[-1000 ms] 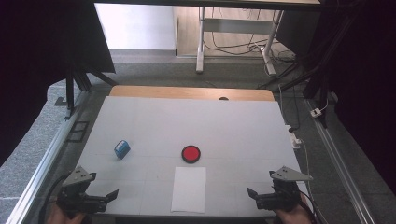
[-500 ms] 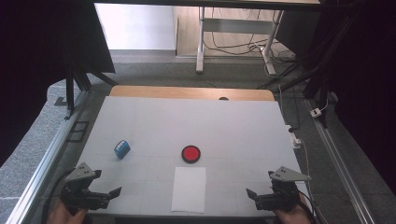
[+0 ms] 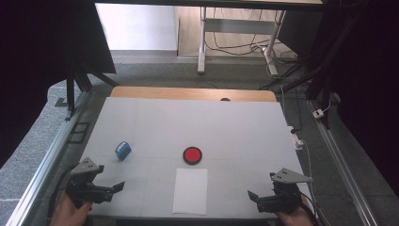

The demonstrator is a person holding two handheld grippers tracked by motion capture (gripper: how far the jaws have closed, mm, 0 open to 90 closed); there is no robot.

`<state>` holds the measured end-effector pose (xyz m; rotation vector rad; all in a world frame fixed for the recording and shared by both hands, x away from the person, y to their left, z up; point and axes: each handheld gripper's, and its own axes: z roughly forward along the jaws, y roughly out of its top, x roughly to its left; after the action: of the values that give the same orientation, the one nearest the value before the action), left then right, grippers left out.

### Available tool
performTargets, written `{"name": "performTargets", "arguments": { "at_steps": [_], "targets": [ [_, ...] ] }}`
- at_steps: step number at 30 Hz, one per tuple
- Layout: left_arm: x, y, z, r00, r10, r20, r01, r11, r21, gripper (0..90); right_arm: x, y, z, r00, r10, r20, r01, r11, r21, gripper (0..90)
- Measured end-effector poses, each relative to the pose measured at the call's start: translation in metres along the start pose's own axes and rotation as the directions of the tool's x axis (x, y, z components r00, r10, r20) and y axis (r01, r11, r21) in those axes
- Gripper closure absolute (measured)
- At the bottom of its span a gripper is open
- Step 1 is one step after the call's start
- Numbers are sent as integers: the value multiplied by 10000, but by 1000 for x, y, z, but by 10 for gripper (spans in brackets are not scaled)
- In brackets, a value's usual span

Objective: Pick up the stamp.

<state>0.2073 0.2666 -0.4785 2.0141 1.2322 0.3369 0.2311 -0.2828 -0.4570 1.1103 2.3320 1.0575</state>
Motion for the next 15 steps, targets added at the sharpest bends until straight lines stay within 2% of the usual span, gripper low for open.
{"name": "performTargets", "arguments": {
  "at_steps": [2,3,7,15],
  "targets": [
    [1,1,1,10000,-17,-29,17,10000,12,0,0,0,0,10000,-4,-3,4,10000,16,0],
    [3,4,4,9998,-202,94,200,9995,253,0,0,0,0,10000,-50,-4,50,9999,94,0],
    [7,8,11,9999,-104,-68,107,9989,457,0,1,0,1,9999,-97,-29,97,9999,97,0],
    [17,18,18,9994,-287,-202,291,9994,186,1,1,1,1,9999,-139,-2,139,9998,149,0]
  ]
}}
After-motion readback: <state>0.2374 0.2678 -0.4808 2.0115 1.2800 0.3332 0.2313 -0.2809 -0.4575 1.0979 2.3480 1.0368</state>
